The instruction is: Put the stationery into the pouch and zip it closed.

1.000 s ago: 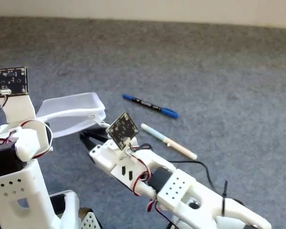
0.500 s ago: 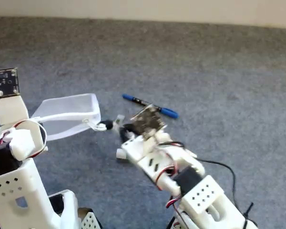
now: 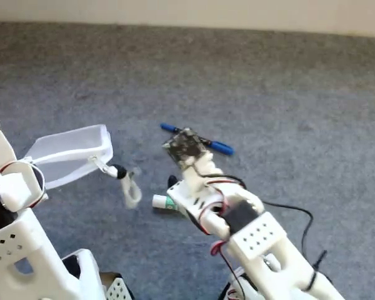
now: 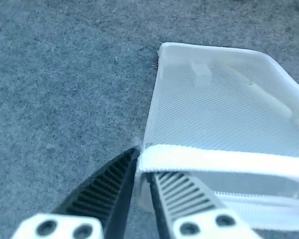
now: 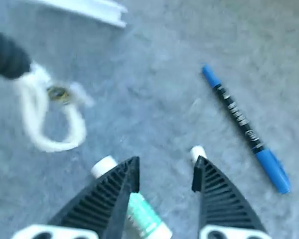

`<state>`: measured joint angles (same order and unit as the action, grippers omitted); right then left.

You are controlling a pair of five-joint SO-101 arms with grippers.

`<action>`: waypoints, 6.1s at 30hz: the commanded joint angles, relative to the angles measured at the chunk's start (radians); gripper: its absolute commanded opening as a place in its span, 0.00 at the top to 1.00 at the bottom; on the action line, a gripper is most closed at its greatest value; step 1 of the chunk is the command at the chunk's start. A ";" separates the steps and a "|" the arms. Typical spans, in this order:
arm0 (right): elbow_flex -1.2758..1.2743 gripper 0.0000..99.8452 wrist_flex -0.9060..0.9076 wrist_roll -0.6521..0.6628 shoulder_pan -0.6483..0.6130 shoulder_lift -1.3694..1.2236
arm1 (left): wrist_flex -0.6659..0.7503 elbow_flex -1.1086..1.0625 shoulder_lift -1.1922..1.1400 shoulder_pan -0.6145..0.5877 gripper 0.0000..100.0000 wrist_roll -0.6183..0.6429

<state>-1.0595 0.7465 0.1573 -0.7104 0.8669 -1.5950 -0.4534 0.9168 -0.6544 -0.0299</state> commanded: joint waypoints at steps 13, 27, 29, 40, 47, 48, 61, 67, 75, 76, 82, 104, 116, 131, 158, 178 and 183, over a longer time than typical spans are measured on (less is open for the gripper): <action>0.127 0.74 -0.027 0.114 -0.202 -0.410 | 0.020 0.035 0.005 -0.016 1.00 0.006; 0.298 0.74 -0.076 0.230 -0.124 -0.708 | 0.020 0.033 0.005 -0.016 1.00 0.005; 0.315 0.74 -0.076 0.269 -0.122 -0.760 | 0.020 0.033 0.005 -0.016 1.00 0.005; 0.331 1.00 -0.054 0.278 -0.097 -0.753 | 0.018 0.033 0.005 -0.016 1.00 0.005; 0.326 0.99 0.061 0.272 -0.051 -0.533 | 0.018 0.033 0.005 -0.016 1.00 0.005; 0.318 0.99 0.073 0.272 -0.048 -0.504 | 0.018 0.033 0.005 -0.016 1.00 0.005; 0.223 0.99 0.062 0.044 -0.028 -0.179 | 0.018 0.041 0.005 0.047 1.00 0.005; 0.128 0.99 -0.090 -0.061 -0.028 -0.137 | 0.018 0.113 0.005 0.147 1.00 0.008; 0.101 0.99 -0.154 -0.288 -0.027 -0.076 | -0.043 0.254 -0.002 0.325 1.00 0.008; 0.099 0.99 -0.154 -0.302 -0.025 -0.065 | -0.044 0.269 -0.002 0.334 1.00 0.008; 0.099 0.99 -0.153 -0.311 0.021 -0.013 | -0.048 0.282 -0.005 0.394 1.00 0.009; 0.058 0.99 -0.271 -0.305 0.048 0.526 | -0.117 0.432 -0.297 0.460 1.00 0.072; 0.062 0.99 -0.743 -0.302 -0.211 0.386 | -0.121 0.423 -0.302 0.458 1.00 0.074; 0.071 1.00 -1.135 -0.302 -0.262 0.087 | -0.123 0.412 -0.302 0.456 1.00 0.074; -0.105 1.00 -1.520 -0.044 -0.209 -0.189 | -0.123 0.406 -0.302 0.456 1.00 0.074; -0.243 0.96 -1.515 -0.040 -0.202 -0.180 | -0.123 0.386 -0.297 0.456 1.00 0.072; -0.259 0.81 -1.506 -0.040 -0.220 -0.177 | -0.123 0.386 -0.297 0.456 1.00 0.072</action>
<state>-1.2942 -0.7664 0.1066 -0.9298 0.6920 -1.7100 -0.0667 0.6360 -0.2079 0.0299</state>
